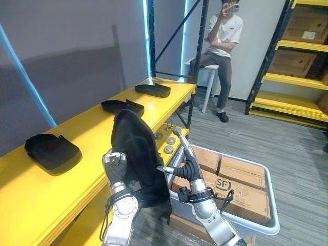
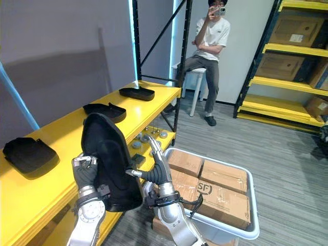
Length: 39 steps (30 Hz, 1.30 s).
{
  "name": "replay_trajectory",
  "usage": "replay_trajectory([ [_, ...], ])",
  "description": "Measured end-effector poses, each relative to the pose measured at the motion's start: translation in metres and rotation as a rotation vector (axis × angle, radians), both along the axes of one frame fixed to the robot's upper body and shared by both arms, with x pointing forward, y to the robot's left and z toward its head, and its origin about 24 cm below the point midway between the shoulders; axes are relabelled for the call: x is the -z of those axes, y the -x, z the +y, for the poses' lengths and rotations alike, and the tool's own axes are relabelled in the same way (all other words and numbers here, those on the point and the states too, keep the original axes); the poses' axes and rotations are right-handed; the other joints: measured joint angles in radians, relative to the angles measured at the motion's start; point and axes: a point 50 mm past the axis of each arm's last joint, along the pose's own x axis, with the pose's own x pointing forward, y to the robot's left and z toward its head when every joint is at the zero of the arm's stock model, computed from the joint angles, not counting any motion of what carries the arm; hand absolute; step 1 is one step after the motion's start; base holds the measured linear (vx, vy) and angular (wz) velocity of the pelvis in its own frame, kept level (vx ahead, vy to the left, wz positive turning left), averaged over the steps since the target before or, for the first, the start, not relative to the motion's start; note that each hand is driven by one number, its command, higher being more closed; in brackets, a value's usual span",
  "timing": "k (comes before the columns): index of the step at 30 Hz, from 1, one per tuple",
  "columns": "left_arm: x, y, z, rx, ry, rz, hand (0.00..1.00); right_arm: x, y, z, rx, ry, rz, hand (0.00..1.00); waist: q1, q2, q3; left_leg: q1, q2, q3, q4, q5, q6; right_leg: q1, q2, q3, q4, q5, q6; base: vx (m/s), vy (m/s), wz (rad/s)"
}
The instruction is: Walk over and take plastic housings, then place them on the shelf
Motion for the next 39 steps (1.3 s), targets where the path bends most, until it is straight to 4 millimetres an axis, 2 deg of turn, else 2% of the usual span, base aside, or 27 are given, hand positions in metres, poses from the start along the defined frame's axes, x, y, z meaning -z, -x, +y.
replay_trajectory([
  [3,0.001,-0.001,0.011,-0.072,0.004,0.015,1.0,-0.006,0.008,-0.004,-0.009,-0.06,-0.013,0.0,0.0,-0.003,-0.004,0.0,0.003,0.013,0.001,-0.003,-0.002,-0.01,0.002,0.016,0.0,0.003,-0.003,0.01,0.016,-0.14],
  [6,-0.005,-0.003,0.019,-0.128,-0.005,-0.01,1.0,0.003,0.018,-0.011,-0.019,-0.107,0.043,0.0,-0.009,-0.008,-0.008,0.006,0.003,0.021,0.003,-0.002,0.001,-0.008,0.001,0.022,0.001,0.007,-0.001,0.02,0.019,-0.06],
  [11,-0.013,-0.002,0.031,-0.184,-0.002,-0.043,1.0,0.02,0.028,-0.046,0.059,-0.238,0.167,0.0,-0.027,-0.011,-0.01,0.018,0.004,0.043,0.003,-0.02,-0.001,-0.012,-0.001,0.046,0.0,0.005,-0.002,0.01,0.033,-0.14],
  [13,-0.018,0.004,0.036,-0.206,0.004,-0.071,1.0,0.027,0.033,-0.058,0.105,-0.269,0.199,0.0,-0.041,-0.011,-0.01,0.017,0.004,0.045,0.003,-0.023,-0.002,-0.013,-0.002,0.047,0.0,0.003,-0.004,0.01,0.023,-0.05],
  [15,-0.032,0.022,0.043,-0.224,0.031,-0.158,1.0,0.04,0.039,-0.072,0.168,-0.275,0.251,0.0,-0.045,-0.011,-0.01,0.017,0.005,0.046,0.003,-0.026,-0.003,-0.014,-0.001,0.046,0.001,0.001,-0.004,0.0,0.0,0.0],
  [18,-0.045,0.047,0.051,-0.225,0.048,-0.256,1.0,0.062,0.039,-0.081,0.221,-0.25,0.343,0.0,-0.026,-0.01,-0.009,0.003,0.0,0.012,0.004,-0.026,-0.003,-0.002,-0.002,0.01,0.005,-0.009,0.001,0.03,0.0,0.29],
  [21,-0.048,0.051,0.048,-0.192,0.072,-0.285,1.0,0.078,0.04,-0.089,0.27,-0.239,0.41,0.0,0.009,-0.009,-0.008,-0.077,-0.025,-0.064,0.045,-0.015,0.011,0.017,-0.02,-0.118,0.021,-0.028,0.014,0.04,0.009,1.37],
  [22,-0.049,0.052,0.048,-0.184,0.087,-0.296,1.0,0.079,0.04,-0.093,0.288,-0.239,0.415,0.0,0.017,-0.006,0.0,-0.135,-0.026,0.019,0.093,-0.041,0.065,0.031,-0.036,-0.211,0.034,-0.044,0.027,0.05,0.06,2.18],
  [23,-0.049,0.052,0.048,-0.17,0.098,-0.3,1.0,0.079,0.039,-0.097,0.307,-0.238,0.41,0.0,0.021,-0.007,0.014,-0.159,0.001,0.168,0.15,-0.055,0.087,0.065,-0.056,-0.294,0.052,-0.064,0.045,0.08,0.069,2.26],
  [25,-0.048,0.06,0.052,-0.176,0.087,-0.289,1.0,0.075,0.034,-0.099,0.318,-0.238,0.396,0.0,0.041,-0.007,0.022,-0.159,0.031,0.353,0.205,-0.053,0.104,0.107,-0.099,-0.391,0.105,-0.104,0.084,0.17,0.112,1.68],
  [26,-0.051,0.071,0.057,-0.199,0.061,-0.297,1.0,0.07,0.028,-0.097,0.309,-0.244,0.37,0.0,0.074,-0.02,0.025,-0.162,-0.006,0.349,0.225,-0.082,0.119,0.119,-0.144,-0.429,0.141,-0.131,0.095,0.22,0.175,1.07],
  [27,-0.055,0.077,0.061,-0.213,0.045,-0.308,1.0,0.066,0.025,-0.096,0.305,-0.247,0.352,0.0,0.086,-0.024,0.028,-0.167,-0.023,0.342,0.237,-0.1,0.124,0.118,-0.17,-0.437,0.173,-0.144,0.101,0.35,0.289,1.11],
  [28,-0.064,0.083,0.063,-0.22,0.023,-0.35,1.0,0.058,0.018,-0.099,0.319,-0.263,0.32,0.0,0.084,-0.017,0.033,-0.179,-0.069,0.285,0.246,-0.123,0.147,0.111,-0.258,-0.485,0.353,-0.151,0.101,0.31,0.286,1.16],
  [29,-0.068,0.083,0.062,-0.211,0.014,-0.366,1.0,0.058,0.018,-0.102,0.337,-0.268,0.318,0.0,0.081,-0.017,0.036,-0.174,-0.09,0.257,0.244,-0.126,0.155,0.1,-0.303,-0.483,0.457,-0.144,0.09,0.33,0.298,1.58],
  [30,-0.075,0.083,0.06,-0.18,-0.008,-0.399,1.0,0.057,0.017,-0.107,0.365,-0.273,0.313,0.0,0.078,-0.014,0.042,-0.153,-0.12,0.209,0.241,-0.126,0.17,0.081,-0.369,-0.461,0.616,-0.113,0.043,0.24,0.234,1.62],
  [31,-0.085,0.081,0.057,-0.136,-0.039,-0.445,1.0,0.056,0.016,-0.113,0.404,-0.266,0.303,0.0,0.067,-0.02,0.061,-0.122,-0.145,0.141,0.233,-0.139,0.183,0.041,-0.418,-0.361,0.795,-0.031,-0.077,0.28,0.197,1.73],
  [32,-0.093,0.08,0.056,-0.113,-0.068,-0.481,1.0,0.054,0.014,-0.114,0.421,-0.273,0.292,0.0,0.057,-0.021,0.075,-0.113,-0.156,0.087,0.23,-0.143,0.197,-0.031,-0.398,-0.224,0.91,-0.057,-0.074,0.31,0.13,1.78],
  [33,-0.098,0.078,0.055,-0.093,-0.088,-0.505,1.0,0.051,0.011,-0.115,0.436,-0.28,0.276,0.0,0.051,-0.019,0.084,-0.098,-0.159,0.03,0.216,-0.139,0.205,-0.127,-0.318,-0.068,0.991,-0.146,-0.046,0.25,0.025,1.31],
  [34,-0.099,0.076,0.053,-0.079,-0.09,-0.51,1.0,0.05,0.011,-0.117,0.446,-0.279,0.27,0.0,0.049,-0.017,0.092,-0.082,-0.16,0.005,0.204,-0.136,0.206,-0.153,-0.278,-0.021,0.991,-0.181,-0.039,0.24,-0.018,1.3],
  [36,-0.1,0.073,0.047,-0.017,-0.071,-0.519,1.0,0.046,0.012,-0.124,0.485,-0.272,0.247,0.0,0.033,-0.018,0.098,-0.038,-0.186,-0.098,0.18,-0.131,0.198,-0.199,-0.183,0.051,0.843,-0.271,-0.024,0.23,-0.027,1.37],
  [37,-0.1,0.073,0.045,0.0,-0.059,-0.524,1.0,0.044,0.012,-0.127,0.5,-0.27,0.237,0.0,0.028,-0.019,0.1,-0.032,-0.195,-0.123,0.176,-0.13,0.195,-0.209,-0.167,0.067,0.786,-0.282,-0.02,0.21,-0.088,1.44],
  [39,-0.103,0.069,0.041,0.083,-0.022,-0.556,1.0,0.039,0.016,-0.14,0.563,-0.268,0.204,0.0,0.027,-0.031,0.106,-0.019,-0.228,-0.199,0.171,-0.136,0.182,-0.215,-0.102,0.167,0.532,-0.28,-0.012,0.16,-0.143,1.18],
])
